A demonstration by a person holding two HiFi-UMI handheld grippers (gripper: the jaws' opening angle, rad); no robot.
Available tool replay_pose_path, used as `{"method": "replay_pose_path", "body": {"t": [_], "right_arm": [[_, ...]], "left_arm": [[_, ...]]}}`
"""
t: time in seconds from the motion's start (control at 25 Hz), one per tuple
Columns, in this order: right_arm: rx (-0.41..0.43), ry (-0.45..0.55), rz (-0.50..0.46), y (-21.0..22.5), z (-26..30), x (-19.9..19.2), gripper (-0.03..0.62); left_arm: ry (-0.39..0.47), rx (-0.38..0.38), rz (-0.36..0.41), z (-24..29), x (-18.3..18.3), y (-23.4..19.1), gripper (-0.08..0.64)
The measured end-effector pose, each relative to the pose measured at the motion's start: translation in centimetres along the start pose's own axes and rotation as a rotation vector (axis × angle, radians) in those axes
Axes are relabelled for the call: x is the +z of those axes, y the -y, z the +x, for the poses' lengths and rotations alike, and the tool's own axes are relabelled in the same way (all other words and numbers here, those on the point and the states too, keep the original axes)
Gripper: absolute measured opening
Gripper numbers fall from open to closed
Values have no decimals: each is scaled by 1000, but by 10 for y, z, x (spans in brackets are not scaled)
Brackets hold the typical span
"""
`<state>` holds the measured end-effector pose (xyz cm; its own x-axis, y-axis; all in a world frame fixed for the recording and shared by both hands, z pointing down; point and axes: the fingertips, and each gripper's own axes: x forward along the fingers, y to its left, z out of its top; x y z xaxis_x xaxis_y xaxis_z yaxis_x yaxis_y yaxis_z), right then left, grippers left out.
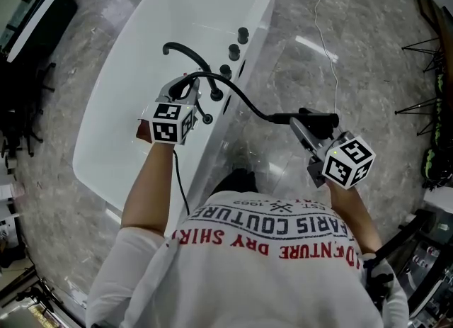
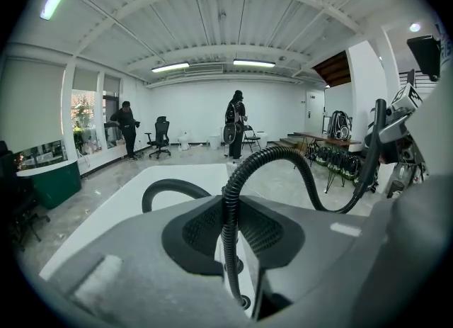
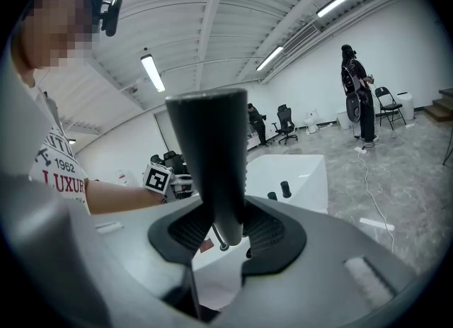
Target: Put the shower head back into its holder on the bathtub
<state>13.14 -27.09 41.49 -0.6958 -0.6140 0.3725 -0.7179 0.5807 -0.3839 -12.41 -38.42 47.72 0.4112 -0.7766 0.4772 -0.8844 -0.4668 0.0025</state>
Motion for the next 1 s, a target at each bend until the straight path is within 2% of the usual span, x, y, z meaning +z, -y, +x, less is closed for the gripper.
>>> {"method": "replay_pose_path", "body": {"t": [0.36,0.64,1.0], "right_arm": [[9,-6,21,-2,-10,-16,137],[20,5,38,-10,-25,-50,137],[37,-35,83,-13,-34,-77,137]], "left_arm": [[-34,8,-20,-13,-28,10,66],[-63,15,-70,-30,-72,31,66],[-151,25,-139,-30,-126,48,66]]}}
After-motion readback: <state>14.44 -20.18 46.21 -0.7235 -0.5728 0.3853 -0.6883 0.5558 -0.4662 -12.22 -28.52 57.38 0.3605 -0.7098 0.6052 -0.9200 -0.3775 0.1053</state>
